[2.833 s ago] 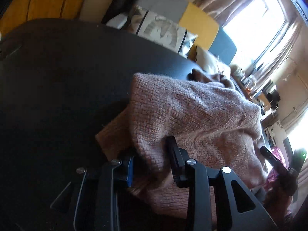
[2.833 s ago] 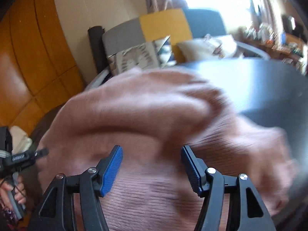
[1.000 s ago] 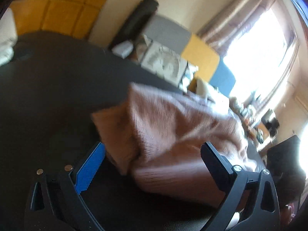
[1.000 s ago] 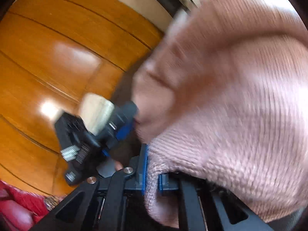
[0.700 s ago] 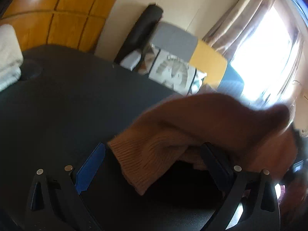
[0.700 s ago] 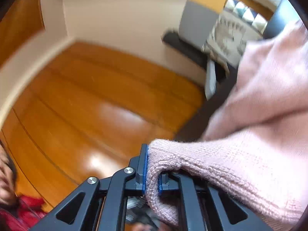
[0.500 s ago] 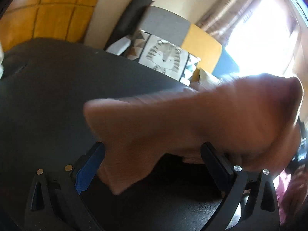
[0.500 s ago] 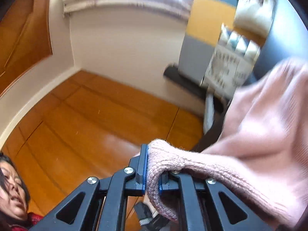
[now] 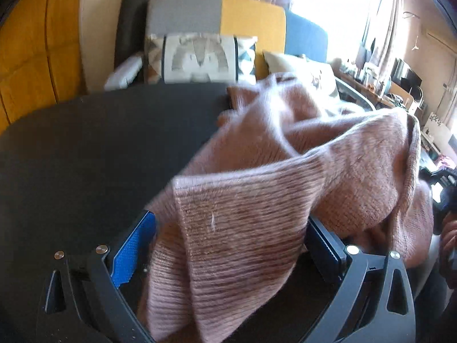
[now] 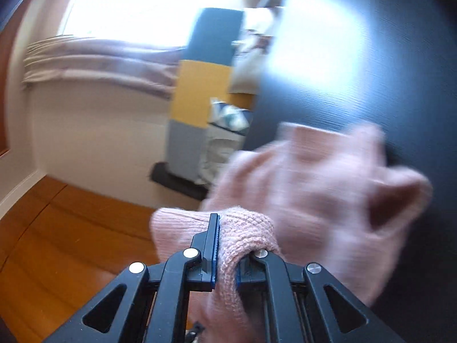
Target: Fold clothes
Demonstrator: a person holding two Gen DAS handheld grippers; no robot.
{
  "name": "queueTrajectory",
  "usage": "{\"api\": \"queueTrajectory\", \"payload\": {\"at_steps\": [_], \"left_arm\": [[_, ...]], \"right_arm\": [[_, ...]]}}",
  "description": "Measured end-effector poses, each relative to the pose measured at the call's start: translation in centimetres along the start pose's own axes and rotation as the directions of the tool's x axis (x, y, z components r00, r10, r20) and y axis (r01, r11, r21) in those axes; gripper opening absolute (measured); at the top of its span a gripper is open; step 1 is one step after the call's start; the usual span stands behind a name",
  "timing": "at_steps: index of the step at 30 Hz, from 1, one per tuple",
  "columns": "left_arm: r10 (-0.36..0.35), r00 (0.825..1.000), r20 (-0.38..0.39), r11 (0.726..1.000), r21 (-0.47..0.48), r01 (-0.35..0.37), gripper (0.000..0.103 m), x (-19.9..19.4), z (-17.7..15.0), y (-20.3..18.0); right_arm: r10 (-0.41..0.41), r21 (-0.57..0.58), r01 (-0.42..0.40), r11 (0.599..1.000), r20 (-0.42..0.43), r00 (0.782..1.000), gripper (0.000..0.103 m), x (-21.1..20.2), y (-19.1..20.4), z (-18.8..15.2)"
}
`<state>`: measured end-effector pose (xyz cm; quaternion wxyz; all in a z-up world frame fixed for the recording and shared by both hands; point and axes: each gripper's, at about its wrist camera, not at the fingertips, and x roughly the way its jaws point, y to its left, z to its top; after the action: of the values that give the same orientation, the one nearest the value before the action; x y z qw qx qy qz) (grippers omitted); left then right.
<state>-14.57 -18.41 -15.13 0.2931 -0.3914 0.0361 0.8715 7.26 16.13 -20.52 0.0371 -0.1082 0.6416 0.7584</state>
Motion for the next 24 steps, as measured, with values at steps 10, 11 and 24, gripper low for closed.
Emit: {"api": "queueTrajectory", "payload": {"at_steps": [10,11,24], "left_arm": [[-0.101,0.995,0.004,0.987,-0.122,0.100,0.101,-0.1,-2.1,2.2],[-0.104,0.995,0.006,0.987,-0.125,0.104,0.101,-0.1,-2.1,2.3],[-0.160,0.987,0.033,0.972,-0.169,0.164,0.101,-0.1,-2.1,3.2]], "right_arm": [[-0.286,-0.269,0.271,0.924,-0.021,0.958,0.021,-2.6,6.8,-0.9],[-0.360,-0.383,0.340,0.859,0.020,0.933,0.021,-2.5,8.6,-1.9],[-0.598,-0.655,0.602,0.457,0.276,0.753,0.022,-0.6,16.4,-5.8]]}}
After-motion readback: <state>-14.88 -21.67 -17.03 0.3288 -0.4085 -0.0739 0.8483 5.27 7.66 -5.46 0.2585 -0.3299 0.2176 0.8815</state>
